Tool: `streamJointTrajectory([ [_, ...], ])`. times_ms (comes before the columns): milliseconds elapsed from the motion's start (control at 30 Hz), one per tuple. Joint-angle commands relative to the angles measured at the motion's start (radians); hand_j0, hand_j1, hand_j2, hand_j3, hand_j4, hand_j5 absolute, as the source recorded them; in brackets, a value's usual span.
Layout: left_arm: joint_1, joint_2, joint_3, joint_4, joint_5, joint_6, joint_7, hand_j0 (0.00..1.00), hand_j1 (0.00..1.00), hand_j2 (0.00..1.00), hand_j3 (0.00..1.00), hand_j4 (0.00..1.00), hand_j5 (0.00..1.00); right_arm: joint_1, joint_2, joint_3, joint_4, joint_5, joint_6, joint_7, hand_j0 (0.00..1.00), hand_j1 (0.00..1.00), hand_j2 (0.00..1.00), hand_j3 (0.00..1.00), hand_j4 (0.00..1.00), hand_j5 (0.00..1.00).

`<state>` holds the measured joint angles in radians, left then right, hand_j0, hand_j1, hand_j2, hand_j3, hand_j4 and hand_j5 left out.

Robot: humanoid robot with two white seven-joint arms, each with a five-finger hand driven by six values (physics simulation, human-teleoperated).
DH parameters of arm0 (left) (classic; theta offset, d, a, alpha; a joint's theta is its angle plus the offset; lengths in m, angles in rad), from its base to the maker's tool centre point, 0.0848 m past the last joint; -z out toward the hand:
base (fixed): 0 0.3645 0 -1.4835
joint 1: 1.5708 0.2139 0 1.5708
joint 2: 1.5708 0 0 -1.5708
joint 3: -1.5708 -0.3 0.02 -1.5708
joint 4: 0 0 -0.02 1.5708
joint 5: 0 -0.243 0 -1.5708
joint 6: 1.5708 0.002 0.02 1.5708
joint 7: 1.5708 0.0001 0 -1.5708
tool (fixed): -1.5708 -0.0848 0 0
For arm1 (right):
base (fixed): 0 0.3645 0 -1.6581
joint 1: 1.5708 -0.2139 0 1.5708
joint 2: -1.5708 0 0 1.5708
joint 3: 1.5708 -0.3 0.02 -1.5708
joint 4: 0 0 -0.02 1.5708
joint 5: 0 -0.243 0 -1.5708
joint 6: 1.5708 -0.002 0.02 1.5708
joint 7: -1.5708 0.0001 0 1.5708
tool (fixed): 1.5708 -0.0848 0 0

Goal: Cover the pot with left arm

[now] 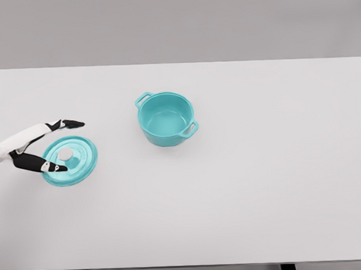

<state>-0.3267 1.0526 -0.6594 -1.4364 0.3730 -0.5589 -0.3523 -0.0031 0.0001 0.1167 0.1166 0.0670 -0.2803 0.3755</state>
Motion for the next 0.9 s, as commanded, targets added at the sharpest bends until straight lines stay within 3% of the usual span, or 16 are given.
streamJointTrajectory([
  [0,0.000,-0.002,0.004,0.017,0.001,0.057,-0.007,0.88,0.88,0.88,0.88,0.88,0.88,0.000,0.000,0.000,0.000,0.001,0.000,0.000,1.00,1.00,1.00,1.00,1.00,1.00],
  [133,0.000,-0.002,-0.003,0.065,0.000,0.057,-0.007,0.88,0.88,0.88,0.88,0.88,0.88,0.000,0.000,0.000,0.000,0.001,0.000,0.000,1.00,1.00,1.00,1.00,1.00,1.00],
  [300,0.003,0.001,-0.006,0.042,0.057,0.056,-0.008,0.86,0.86,0.86,0.86,0.86,0.86,0.000,0.000,0.000,0.000,0.001,0.000,0.000,1.00,1.00,1.00,1.00,1.00,1.00],
  [867,0.006,-0.026,-0.026,0.051,0.049,0.056,-0.005,0.81,0.81,0.81,0.81,0.81,0.81,0.000,0.000,0.000,0.000,0.001,0.000,0.000,1.00,1.00,1.00,1.00,1.00,1.00],
])
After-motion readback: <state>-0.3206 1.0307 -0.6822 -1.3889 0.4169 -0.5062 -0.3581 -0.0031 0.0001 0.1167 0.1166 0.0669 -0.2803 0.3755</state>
